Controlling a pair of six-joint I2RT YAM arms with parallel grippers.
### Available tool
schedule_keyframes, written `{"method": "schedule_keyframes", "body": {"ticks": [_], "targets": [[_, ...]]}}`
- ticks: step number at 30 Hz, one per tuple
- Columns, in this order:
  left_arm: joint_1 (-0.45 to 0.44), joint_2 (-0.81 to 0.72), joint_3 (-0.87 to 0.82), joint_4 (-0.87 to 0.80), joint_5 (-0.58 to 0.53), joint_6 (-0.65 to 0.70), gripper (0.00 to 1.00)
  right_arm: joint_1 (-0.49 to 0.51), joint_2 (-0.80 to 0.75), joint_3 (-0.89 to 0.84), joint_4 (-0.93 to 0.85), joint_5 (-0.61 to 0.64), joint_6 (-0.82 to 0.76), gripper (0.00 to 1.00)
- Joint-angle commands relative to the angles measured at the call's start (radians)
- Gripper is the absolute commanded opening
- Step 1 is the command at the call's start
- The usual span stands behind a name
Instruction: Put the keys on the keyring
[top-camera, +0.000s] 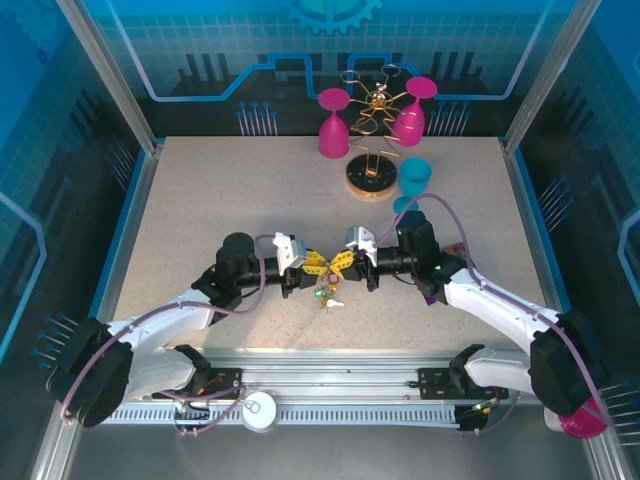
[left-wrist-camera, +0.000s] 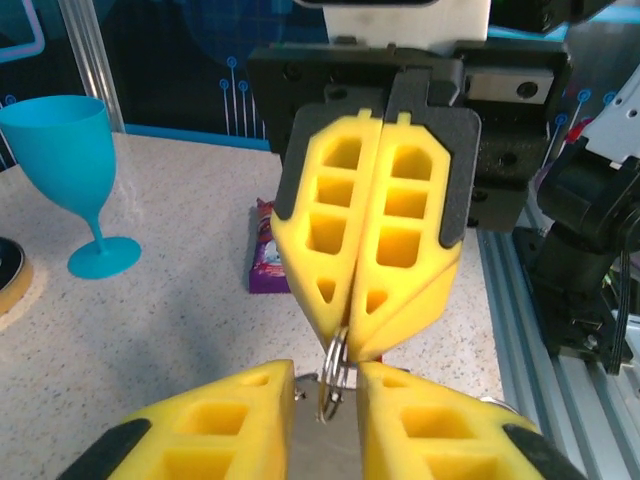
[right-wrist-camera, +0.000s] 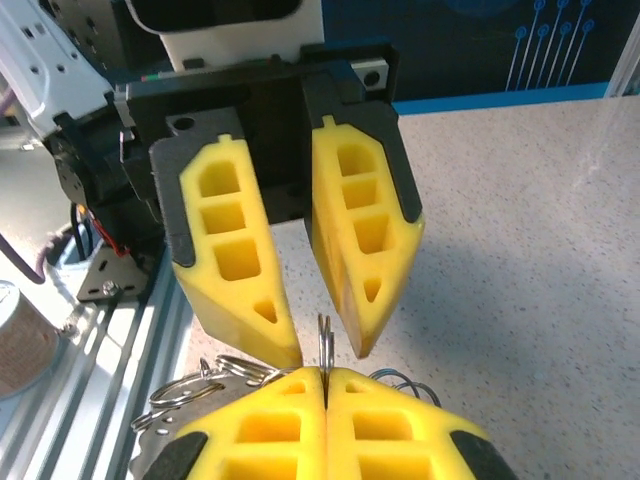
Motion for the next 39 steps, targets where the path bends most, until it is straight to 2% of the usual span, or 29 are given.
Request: {"method": "schedule_keyframes", "body": {"ticks": [1, 6, 10, 21, 26, 29, 31, 34, 36, 39], "targets": [[-0.005, -0.049, 0.067, -0.201, -0.037, 0.110, 0.26, 0.021, -0.025, 0.082, -0.186, 0.056, -0.127, 0.00], [-0.005, -0.071, 0.133, -0.410, -0.069, 0.232, 0.26, 0.062, -0.012, 0.152, -0.323, 0.143, -0.215, 0.00], [-0.004, -0.071, 0.175, -0.501, -0.064, 0.298, 0.26, 0.093, 0.012, 0.222, -0.404, 0.193, -0.266, 0.00], [-0.005, -0.034, 0.225, -0.546, -0.015, 0.326, 0.22, 0.161, 0.063, 0.306, -0.493, 0.258, -0.332, 0.00], [-0.005, -0.029, 0.235, -0.565, -0.002, 0.335, 0.12, 0.180, 0.083, 0.335, -0.508, 0.271, -0.347, 0.00], [-0.005, -0.028, 0.238, -0.573, 0.008, 0.341, 0.00, 0.187, 0.090, 0.342, -0.500, 0.257, -0.342, 0.00], [-0.005, -0.033, 0.237, -0.574, 0.010, 0.347, 0.00, 0.182, 0.082, 0.331, -0.472, 0.266, -0.317, 0.00], [-0.005, -0.055, 0.207, -0.530, 0.007, 0.349, 0.00, 0.149, 0.027, 0.265, -0.383, 0.269, -0.232, 0.24], [-0.005, -0.072, 0.165, -0.447, 0.002, 0.325, 0.00, 0.118, -0.018, 0.208, -0.331, 0.256, -0.175, 0.30], [-0.005, -0.087, 0.093, -0.289, -0.002, 0.269, 0.00, 0.087, -0.064, 0.136, -0.293, 0.231, -0.115, 0.31]]}}
